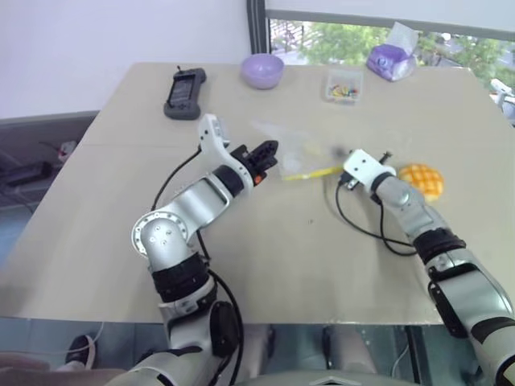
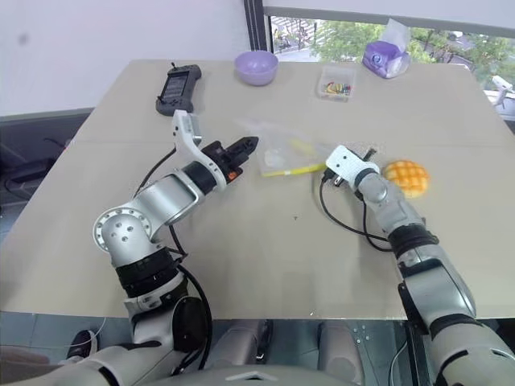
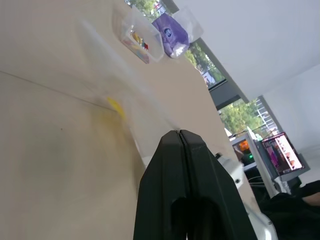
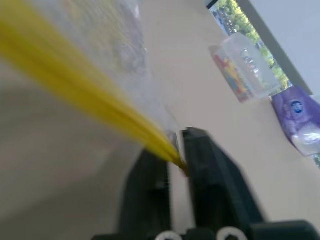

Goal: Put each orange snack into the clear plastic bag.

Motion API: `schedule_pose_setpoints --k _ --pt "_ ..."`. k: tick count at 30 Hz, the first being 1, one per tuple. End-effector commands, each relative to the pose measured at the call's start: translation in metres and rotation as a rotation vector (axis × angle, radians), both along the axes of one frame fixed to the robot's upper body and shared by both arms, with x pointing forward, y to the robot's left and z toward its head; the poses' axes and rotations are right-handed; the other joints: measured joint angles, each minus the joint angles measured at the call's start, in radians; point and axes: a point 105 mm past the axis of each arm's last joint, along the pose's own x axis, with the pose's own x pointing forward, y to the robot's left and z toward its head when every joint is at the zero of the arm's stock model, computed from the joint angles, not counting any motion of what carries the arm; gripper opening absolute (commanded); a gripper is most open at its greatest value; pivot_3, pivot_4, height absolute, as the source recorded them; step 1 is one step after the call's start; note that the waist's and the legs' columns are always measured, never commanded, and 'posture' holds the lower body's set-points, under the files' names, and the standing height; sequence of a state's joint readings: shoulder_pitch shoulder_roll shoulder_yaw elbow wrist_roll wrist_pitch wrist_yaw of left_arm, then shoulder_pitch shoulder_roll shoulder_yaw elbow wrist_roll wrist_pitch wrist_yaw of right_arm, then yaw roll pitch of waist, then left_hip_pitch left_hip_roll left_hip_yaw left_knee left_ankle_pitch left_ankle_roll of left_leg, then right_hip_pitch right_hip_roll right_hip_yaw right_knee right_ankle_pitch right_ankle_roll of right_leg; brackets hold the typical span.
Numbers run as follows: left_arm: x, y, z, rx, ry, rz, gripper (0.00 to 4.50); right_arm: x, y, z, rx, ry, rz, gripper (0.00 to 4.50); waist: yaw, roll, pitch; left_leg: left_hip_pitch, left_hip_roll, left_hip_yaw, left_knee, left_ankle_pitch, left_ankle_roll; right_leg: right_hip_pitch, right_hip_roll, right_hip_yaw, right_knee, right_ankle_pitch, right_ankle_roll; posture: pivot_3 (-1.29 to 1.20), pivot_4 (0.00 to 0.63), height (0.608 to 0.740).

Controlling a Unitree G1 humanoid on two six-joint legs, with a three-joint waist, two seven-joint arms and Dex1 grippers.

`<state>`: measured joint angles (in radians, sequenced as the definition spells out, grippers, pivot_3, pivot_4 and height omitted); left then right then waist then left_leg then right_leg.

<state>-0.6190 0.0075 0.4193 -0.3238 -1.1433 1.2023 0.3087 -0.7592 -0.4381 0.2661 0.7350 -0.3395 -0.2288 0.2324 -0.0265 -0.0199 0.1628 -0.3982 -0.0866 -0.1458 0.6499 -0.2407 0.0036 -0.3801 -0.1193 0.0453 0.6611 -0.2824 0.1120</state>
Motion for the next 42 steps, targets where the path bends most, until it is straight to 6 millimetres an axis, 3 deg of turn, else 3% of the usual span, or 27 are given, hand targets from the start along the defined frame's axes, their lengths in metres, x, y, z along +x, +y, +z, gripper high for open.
schedule_pose_setpoints --k 1,6,12,15,18,21,28,38,42 --pt "-0.003 0.001 0.008 0.029 -0.059 0.003 0.00 -0.008 0.016 0.023 0.025 -0.067 0.099 0.05 -0.009 0.000 0.000 0.000 0.000 0.000 0.000 0.000 0.000 0.000 0.000 0.000 0.000 0.000 0.000 0.00 0.150 0.740" --pt "0.000 0.002 0.004 0.047 -0.059 -0.005 0.00 -0.017 0.028 0.027 0.032 -0.060 0.155 0.05 -0.015 0.000 0.000 0.000 0.000 0.000 0.000 0.000 0.000 0.000 0.000 0.000 0.000 0.000 0.000 0.00 0.150 0.740" --pt "0.000 0.006 -0.005 0.146 -0.075 -0.008 0.00 -0.024 0.030 0.027 0.032 0.005 0.171 0.05 -0.013 0.000 0.000 0.000 0.000 0.000 0.000 0.000 0.000 0.000 0.000 0.000 0.000 0.000 0.000 0.00 0.150 0.740" --pt "0.002 0.017 -0.011 0.275 -0.130 0.024 0.84 -0.029 0.024 0.036 -0.037 0.010 0.175 0.00 -0.014 0.001 0.000 0.000 0.000 0.000 0.000 0.000 0.000 -0.001 0.000 0.001 0.001 0.000 0.000 0.00 0.150 0.740" --pt "0.003 0.023 -0.013 0.346 -0.173 0.029 2.16 -0.033 0.020 0.038 -0.056 0.043 0.156 0.00 -0.013 0.001 0.000 0.000 0.000 0.000 -0.001 0.000 0.000 -0.002 0.000 0.001 0.001 0.000 0.000 0.00 0.150 0.740" --pt "0.000 0.028 -0.008 0.418 -0.270 0.012 2.16 -0.036 0.022 0.041 -0.065 0.066 0.138 0.00 -0.013 0.001 0.001 0.000 0.000 0.000 -0.001 0.000 0.000 -0.002 0.000 0.001 0.001 0.000 0.000 0.00 0.150 0.740" --pt "-0.039 0.009 -0.018 0.744 -0.604 -0.303 2.16 -0.032 0.030 0.051 -0.026 0.088 0.070 0.00 -0.011 0.002 0.001 -0.002 0.001 0.003 -0.005 0.000 0.000 -0.007 0.000 0.005 0.000 0.000 0.000 0.00 0.150 0.740" --pt "-0.061 0.011 -0.032 0.852 -0.674 -0.513 2.16 -0.016 0.022 0.058 -0.024 0.058 -0.048 0.00 -0.013 0.004 0.002 -0.002 0.002 0.004 -0.007 0.000 0.000 -0.009 0.000 0.005 0.001 0.000 0.000 0.00 0.150 0.740" --pt "-0.063 0.032 -0.051 0.935 -0.578 -0.551 2.16 -0.009 0.013 0.067 0.005 0.032 -0.106 0.00 -0.016 0.004 0.002 -0.003 0.002 0.007 -0.009 0.000 0.000 -0.012 0.001 0.008 0.002 0.000 0.000 0.00 0.150 0.740"
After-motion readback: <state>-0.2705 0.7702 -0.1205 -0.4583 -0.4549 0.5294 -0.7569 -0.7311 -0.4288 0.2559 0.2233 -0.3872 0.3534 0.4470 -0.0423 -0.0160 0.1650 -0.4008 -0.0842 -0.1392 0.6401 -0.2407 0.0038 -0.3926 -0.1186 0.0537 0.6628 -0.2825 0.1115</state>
